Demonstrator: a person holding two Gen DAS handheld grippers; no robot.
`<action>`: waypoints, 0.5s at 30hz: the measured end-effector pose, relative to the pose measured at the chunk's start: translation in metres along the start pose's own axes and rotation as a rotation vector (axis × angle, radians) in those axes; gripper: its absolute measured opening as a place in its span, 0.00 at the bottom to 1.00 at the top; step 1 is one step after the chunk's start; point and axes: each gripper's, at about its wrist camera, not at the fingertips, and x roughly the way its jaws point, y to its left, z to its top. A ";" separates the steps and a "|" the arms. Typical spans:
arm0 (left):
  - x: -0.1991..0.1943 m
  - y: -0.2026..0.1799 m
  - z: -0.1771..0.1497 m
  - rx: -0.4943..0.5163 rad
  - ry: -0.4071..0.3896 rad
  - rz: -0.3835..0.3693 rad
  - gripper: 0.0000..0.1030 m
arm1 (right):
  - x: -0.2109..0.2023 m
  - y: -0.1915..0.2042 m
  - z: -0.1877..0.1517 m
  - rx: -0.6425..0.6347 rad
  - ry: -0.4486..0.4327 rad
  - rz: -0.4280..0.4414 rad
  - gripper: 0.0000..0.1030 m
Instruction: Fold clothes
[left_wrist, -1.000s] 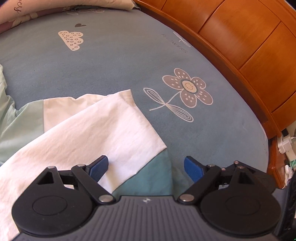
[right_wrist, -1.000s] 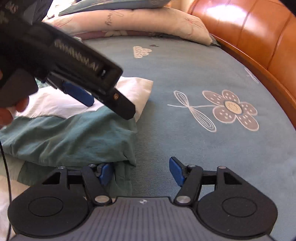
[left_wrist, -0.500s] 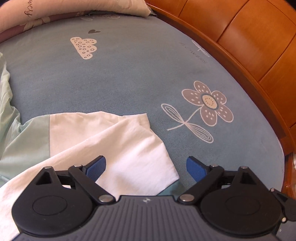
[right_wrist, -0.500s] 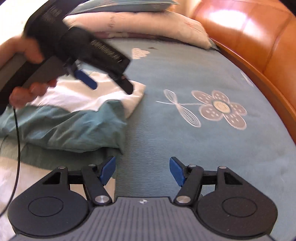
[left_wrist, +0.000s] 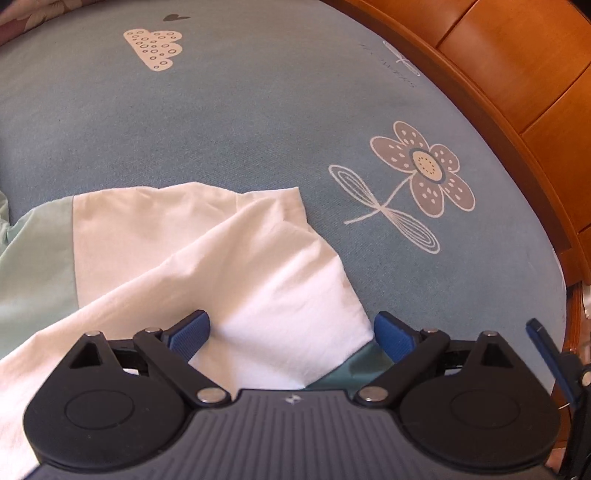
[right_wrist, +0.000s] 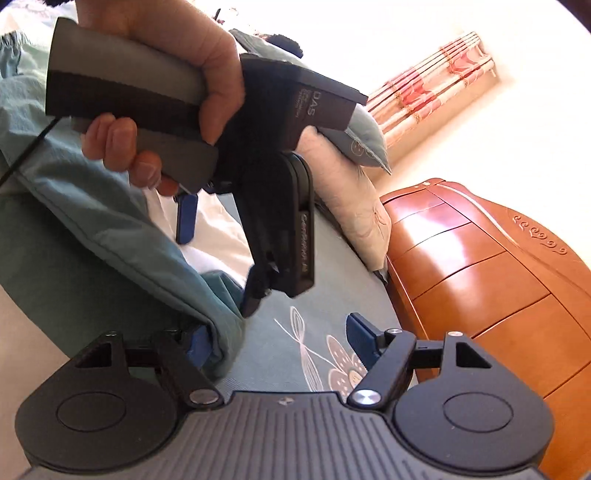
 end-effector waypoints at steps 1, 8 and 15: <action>0.001 0.000 0.001 -0.001 0.002 -0.002 0.93 | 0.001 -0.004 -0.003 0.008 0.021 -0.002 0.75; 0.000 0.006 0.003 -0.015 -0.008 -0.026 0.94 | -0.014 -0.001 -0.005 -0.005 0.063 0.106 0.75; -0.026 0.003 -0.009 -0.034 -0.047 -0.013 0.94 | -0.023 -0.006 -0.003 0.087 0.063 0.134 0.77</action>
